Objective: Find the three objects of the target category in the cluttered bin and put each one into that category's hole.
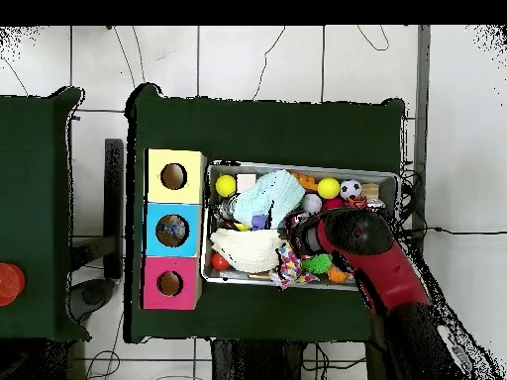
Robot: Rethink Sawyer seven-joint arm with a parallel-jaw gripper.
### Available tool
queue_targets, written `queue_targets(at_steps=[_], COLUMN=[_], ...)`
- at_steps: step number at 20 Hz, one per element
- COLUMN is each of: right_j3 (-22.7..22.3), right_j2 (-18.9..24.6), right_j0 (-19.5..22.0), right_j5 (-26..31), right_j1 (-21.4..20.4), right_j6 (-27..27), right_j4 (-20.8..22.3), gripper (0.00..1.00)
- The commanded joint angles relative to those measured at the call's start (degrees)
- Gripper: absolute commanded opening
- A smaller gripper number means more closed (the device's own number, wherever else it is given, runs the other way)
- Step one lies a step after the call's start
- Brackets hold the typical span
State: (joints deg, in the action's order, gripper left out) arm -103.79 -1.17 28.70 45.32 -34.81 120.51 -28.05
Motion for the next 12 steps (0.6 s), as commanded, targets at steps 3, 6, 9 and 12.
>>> queue_targets(at_steps=[3,6,9,12], right_j3=[-8.2,-4.5,-1.5,0.6], right_j2=[5.0,2.9,1.9,1.6], right_j0=[3.9,4.2,4.2,4.1], right_j5=[-16.1,-16.3,-16.4,-16.8], right_j1=[-4.9,-3.2,-1.8,-0.8], right_j6=[4.3,5.7,7.1,8.1], right_j4=[-5.7,-3.5,-2.3,-2.3], gripper=[0.0,0.0,0.0,0.0])
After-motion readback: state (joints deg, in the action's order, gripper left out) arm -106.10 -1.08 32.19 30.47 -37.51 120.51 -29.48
